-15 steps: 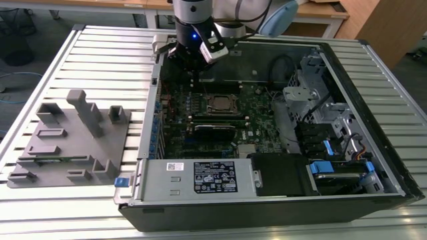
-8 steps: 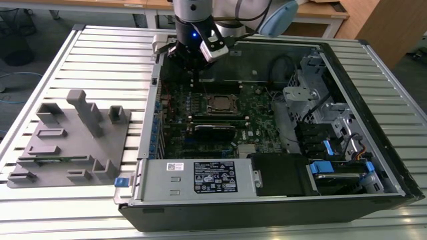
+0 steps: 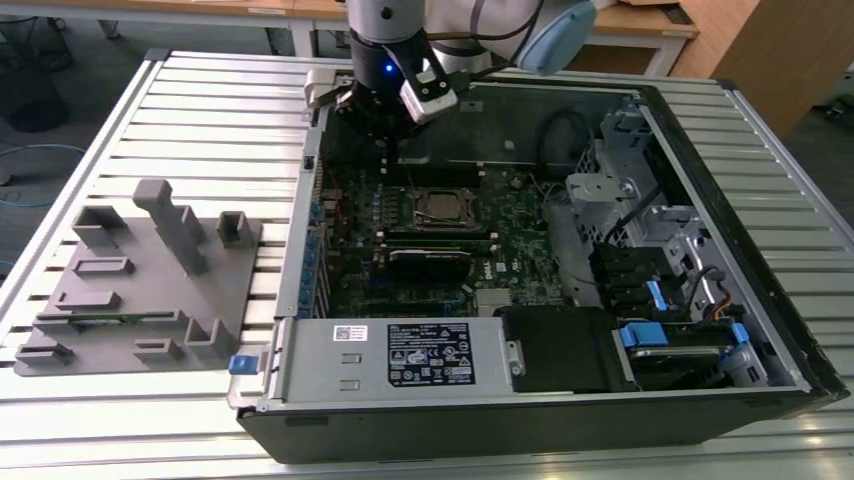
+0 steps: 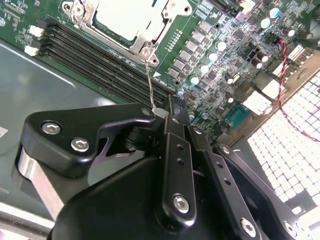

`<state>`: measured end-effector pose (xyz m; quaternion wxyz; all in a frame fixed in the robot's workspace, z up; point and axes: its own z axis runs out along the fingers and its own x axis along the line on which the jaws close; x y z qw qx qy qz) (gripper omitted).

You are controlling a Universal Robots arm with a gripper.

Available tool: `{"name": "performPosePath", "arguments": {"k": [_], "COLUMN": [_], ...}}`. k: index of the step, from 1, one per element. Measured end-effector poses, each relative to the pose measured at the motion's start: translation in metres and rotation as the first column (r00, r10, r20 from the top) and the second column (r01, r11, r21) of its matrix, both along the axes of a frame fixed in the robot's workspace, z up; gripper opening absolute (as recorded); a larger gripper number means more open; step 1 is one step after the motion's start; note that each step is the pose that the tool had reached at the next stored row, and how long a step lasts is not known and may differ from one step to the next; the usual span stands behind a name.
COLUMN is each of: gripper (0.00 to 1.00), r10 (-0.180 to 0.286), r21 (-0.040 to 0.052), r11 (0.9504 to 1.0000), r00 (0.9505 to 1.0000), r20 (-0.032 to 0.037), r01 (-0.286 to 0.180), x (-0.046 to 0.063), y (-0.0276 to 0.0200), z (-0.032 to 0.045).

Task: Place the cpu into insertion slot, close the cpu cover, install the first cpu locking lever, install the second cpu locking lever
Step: 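Install the first cpu locking lever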

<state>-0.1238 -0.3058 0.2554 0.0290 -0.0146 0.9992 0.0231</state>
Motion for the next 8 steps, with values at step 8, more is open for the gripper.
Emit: {"name": "performPosePath", "arguments": {"k": [8], "gripper": [0.11], "r10": [0.000], "r21": [0.0041], "r11": [1.0000], "r00": [1.0000], "r20": [0.0001], "r01": [0.000], "x": [0.0002], "y": [0.0000], "z": [0.0000]}}
